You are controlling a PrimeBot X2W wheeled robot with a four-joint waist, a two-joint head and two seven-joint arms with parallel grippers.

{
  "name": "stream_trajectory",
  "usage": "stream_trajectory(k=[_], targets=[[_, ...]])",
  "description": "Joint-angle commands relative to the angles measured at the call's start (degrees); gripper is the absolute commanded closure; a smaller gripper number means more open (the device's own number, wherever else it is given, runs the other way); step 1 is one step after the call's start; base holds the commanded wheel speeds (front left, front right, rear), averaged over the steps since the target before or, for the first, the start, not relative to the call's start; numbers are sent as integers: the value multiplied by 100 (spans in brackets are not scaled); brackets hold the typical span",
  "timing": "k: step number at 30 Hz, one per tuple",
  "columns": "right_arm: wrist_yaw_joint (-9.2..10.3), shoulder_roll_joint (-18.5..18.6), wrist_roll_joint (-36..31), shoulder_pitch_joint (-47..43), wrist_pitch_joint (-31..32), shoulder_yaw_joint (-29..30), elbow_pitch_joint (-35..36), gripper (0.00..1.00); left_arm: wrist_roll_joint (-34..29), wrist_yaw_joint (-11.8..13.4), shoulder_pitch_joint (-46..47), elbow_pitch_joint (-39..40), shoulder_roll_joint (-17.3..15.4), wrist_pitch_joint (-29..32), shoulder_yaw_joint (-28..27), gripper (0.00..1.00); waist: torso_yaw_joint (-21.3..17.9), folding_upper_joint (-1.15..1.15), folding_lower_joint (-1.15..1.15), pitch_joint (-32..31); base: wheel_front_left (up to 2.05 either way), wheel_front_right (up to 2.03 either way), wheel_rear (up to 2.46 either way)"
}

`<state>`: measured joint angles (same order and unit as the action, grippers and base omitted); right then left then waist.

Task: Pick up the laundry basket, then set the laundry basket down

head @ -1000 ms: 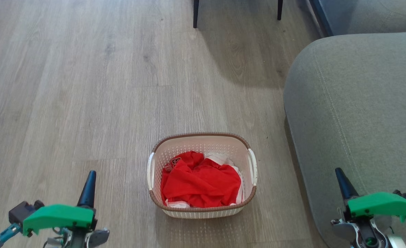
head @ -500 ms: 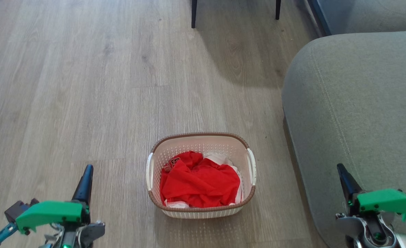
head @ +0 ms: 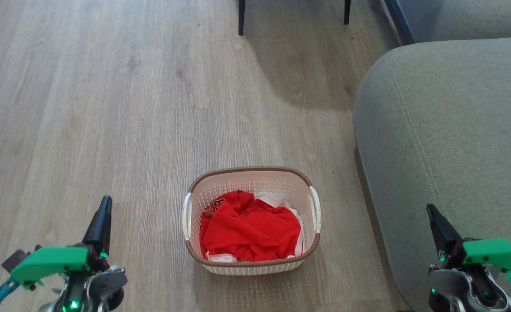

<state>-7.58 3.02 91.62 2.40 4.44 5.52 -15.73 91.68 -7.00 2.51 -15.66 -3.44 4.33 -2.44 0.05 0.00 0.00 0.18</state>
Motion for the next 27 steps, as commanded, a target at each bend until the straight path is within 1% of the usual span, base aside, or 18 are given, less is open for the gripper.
stream_trajectory(k=[1,27], targets=[[9,112,167,359,55,-80,181,100,166,-44,346,171,-76,59,-218,100,-3,0,0,0,0,0,0],[9,78,158,366,104,-25,177,100,159,-48,356,167,-40,109,-275,100,-5,0,0,0,0,0,0]])
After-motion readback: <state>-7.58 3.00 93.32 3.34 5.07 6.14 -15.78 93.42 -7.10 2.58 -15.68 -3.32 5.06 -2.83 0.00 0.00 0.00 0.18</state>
